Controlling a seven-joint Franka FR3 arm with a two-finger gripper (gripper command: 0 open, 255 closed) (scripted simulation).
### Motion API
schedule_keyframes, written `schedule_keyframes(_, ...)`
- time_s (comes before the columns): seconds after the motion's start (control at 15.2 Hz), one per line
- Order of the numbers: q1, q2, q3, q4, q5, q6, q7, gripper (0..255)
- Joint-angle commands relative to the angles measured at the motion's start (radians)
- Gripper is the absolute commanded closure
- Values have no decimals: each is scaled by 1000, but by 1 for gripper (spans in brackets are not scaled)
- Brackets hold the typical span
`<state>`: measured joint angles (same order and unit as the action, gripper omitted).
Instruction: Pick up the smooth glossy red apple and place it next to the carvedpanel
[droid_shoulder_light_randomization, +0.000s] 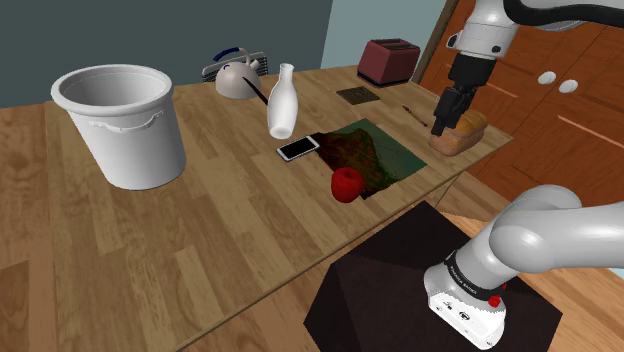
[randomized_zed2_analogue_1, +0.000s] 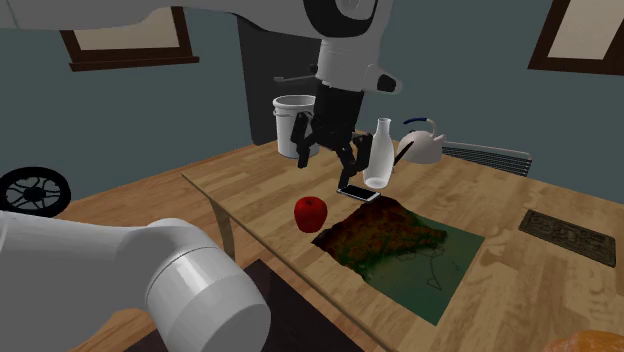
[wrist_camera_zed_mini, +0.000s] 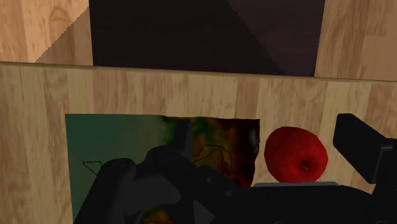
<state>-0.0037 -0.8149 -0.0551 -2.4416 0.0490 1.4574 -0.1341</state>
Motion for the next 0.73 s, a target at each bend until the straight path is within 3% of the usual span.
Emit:
schedule_keyframes(0.0,0,0,0,0,0,0,0,0)
schedule_keyframes(0.66,68,194,206,-65,55,330,164,0)
